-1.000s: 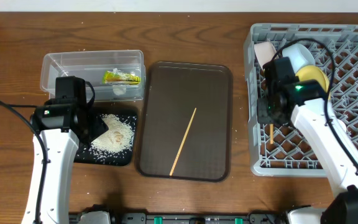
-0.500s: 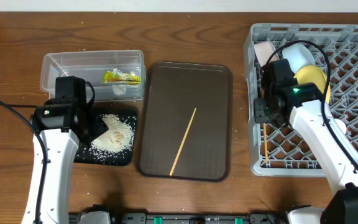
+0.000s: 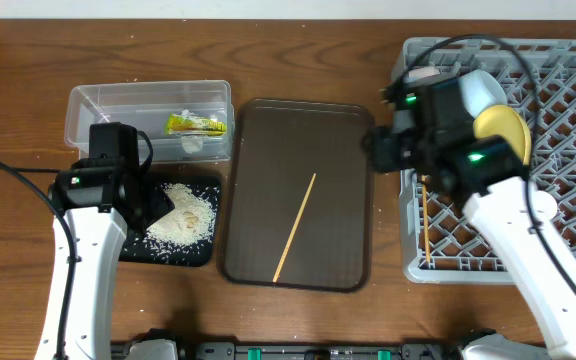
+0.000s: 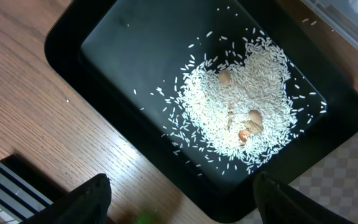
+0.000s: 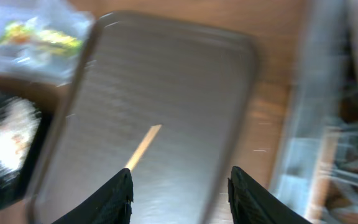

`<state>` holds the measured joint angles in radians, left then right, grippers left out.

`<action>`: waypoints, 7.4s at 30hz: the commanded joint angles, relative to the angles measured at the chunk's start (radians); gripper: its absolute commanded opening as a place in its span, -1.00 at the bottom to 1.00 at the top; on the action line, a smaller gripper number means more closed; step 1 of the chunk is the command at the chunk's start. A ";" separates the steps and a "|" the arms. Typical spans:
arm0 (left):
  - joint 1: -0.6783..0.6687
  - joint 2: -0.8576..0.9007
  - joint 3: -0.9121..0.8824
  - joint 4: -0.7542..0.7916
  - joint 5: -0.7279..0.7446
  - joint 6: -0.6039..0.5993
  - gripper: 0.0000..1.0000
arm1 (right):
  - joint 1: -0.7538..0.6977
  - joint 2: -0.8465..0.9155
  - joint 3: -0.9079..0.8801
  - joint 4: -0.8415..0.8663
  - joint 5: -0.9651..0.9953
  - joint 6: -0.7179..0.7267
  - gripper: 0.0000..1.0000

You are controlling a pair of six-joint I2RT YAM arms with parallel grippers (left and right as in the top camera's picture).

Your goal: Sort waste into correct bins and load items into the dishwasher rack

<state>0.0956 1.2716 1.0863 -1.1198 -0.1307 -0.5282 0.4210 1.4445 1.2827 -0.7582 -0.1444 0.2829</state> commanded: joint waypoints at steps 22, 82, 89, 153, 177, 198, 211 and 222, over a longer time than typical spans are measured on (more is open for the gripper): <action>0.004 -0.003 -0.002 -0.005 -0.008 -0.016 0.53 | 0.433 0.524 -0.004 0.000 0.065 0.420 -0.10; -0.224 0.055 -0.002 0.074 0.247 0.264 0.53 | -0.272 0.060 -0.141 -0.200 0.170 -0.135 -0.81; -0.232 0.060 -0.002 0.074 0.247 0.264 0.53 | -0.272 0.056 -0.140 -0.192 0.169 -0.133 -0.34; -0.232 -0.778 -0.316 0.175 0.213 0.280 0.54 | -0.368 -0.895 -0.599 -0.178 0.073 -0.097 0.98; -0.232 -0.778 -0.316 0.175 0.213 0.280 0.54 | -0.383 -1.359 -0.968 0.274 0.110 -0.135 0.99; -0.232 -0.778 -0.316 0.175 0.213 0.281 0.54 | -0.439 -1.439 -1.277 0.697 0.111 -0.223 0.99; -0.232 -0.778 -0.316 0.175 0.213 0.281 0.54 | -0.440 -1.439 -1.277 0.686 0.111 -0.254 0.98; -0.232 -0.778 -0.316 0.175 0.213 0.281 0.54 | -0.440 -1.439 -1.277 0.686 0.111 -0.254 0.98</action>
<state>-0.1329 0.4957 0.7734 -0.9428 0.0978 -0.2390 -0.0113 0.0116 0.0067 -0.0673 -0.0441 0.0422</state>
